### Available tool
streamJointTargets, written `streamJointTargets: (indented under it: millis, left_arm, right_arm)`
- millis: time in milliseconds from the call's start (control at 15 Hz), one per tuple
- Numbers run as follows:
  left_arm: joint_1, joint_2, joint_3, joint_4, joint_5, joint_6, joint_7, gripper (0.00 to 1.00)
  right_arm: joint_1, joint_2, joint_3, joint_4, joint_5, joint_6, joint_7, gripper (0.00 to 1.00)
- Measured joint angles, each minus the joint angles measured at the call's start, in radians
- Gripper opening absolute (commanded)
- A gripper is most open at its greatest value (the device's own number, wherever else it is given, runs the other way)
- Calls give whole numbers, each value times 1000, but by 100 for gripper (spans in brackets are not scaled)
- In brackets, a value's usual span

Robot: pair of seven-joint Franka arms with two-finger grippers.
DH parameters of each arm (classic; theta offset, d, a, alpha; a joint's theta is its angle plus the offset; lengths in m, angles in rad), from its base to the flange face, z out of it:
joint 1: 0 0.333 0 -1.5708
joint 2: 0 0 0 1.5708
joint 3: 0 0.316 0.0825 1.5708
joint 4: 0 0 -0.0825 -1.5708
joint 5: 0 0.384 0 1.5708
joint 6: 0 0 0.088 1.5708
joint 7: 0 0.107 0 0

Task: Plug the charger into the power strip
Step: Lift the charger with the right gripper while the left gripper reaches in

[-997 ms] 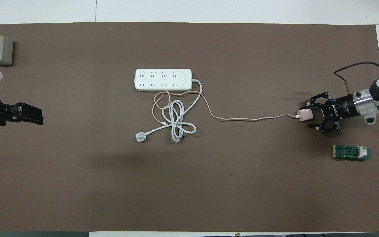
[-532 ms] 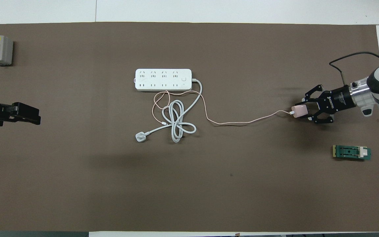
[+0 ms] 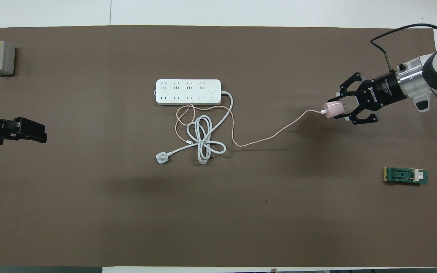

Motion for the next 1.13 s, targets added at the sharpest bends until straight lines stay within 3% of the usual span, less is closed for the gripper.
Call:
streamJointTargets:
  millis: [266, 532, 864, 1130]
  left_arm:
    - [79, 19, 15, -14, -283, -1, 0, 100]
    - [189, 106, 19, -12, -616, 2, 13, 100]
    - [213, 224, 19, -16, -883, 34, 155, 100]
    - [199, 275, -2, -77, -1018, 118, 408, 100]
  right_arm:
    - [181, -2, 1, 59, 38, 145, 213, 0]
    - [344, 1, 0, 68, 50, 319, 328, 0]
    - [467, 24, -1, 68, 50, 436, 390, 0]
    - [515, 48, -1, 67, 51, 520, 436, 0]
